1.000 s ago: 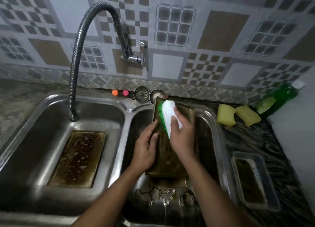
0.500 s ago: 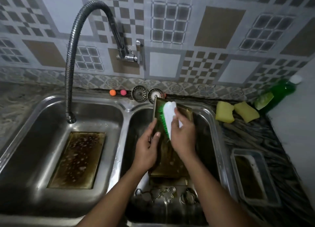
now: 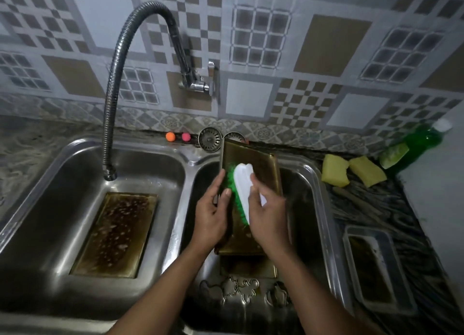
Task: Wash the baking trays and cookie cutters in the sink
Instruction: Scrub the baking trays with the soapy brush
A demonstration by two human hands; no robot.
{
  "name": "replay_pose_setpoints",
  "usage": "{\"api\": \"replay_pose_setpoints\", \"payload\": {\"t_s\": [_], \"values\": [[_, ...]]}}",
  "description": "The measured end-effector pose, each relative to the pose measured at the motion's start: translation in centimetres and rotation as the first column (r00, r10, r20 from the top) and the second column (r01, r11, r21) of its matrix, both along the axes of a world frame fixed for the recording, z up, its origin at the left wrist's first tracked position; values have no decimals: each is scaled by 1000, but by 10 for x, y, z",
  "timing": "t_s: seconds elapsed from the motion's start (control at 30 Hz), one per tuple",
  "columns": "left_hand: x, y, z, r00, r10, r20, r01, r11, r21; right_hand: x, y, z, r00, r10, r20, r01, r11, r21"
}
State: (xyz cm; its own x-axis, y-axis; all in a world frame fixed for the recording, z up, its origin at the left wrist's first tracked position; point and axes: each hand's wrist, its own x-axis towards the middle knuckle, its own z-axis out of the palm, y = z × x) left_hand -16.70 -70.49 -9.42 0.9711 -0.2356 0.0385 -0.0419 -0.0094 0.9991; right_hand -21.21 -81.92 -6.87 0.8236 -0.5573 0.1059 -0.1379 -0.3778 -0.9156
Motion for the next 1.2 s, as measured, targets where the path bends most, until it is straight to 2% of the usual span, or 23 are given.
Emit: {"api": "replay_pose_setpoints", "payload": {"t_s": [0.13,0.27,0.37,0.43,0.5,0.6,0.67,0.73,0.8,0.9,1.0,1.2], "values": [[6,6,1,1000,19,-6,-19,1000,-22,-18,-21,-6,993,-104,-56,106,994,30],[-6,-3,-1,997,-76,28,77,997,-14,17,-44,9,962,-273,-14,273,961,34],[-11,-18,3,994,-102,42,102,995,-4,28,-24,22,980,-196,29,194,979,56],[-1,-16,3,998,-48,35,48,999,-6,14,-2,19,995,-81,55,78,995,61],[9,-8,3,999,38,26,-38,999,-2,-8,8,8,998,-40,44,36,996,82],[12,2,5,996,60,69,-62,998,30,-24,-3,-5,988,-157,-2,155,976,156],[4,4,3,996,-9,87,6,999,34,-12,-20,-5,961,-273,-32,275,946,171],[-5,-2,-1,992,-71,103,67,997,39,10,-31,6,946,-323,-9,320,932,168],[-10,-10,-1,990,-89,113,83,995,49,27,-26,20,956,-292,35,283,945,163],[-1,-15,7,997,-8,73,9,1000,-4,14,5,26,988,-111,106,96,986,139],[13,-6,9,995,91,48,-90,996,-24,-23,16,13,999,-13,46,6,990,140],[-7,-11,-3,997,1,78,0,1000,-13,-4,-11,6,981,-191,32,187,976,109]]}}
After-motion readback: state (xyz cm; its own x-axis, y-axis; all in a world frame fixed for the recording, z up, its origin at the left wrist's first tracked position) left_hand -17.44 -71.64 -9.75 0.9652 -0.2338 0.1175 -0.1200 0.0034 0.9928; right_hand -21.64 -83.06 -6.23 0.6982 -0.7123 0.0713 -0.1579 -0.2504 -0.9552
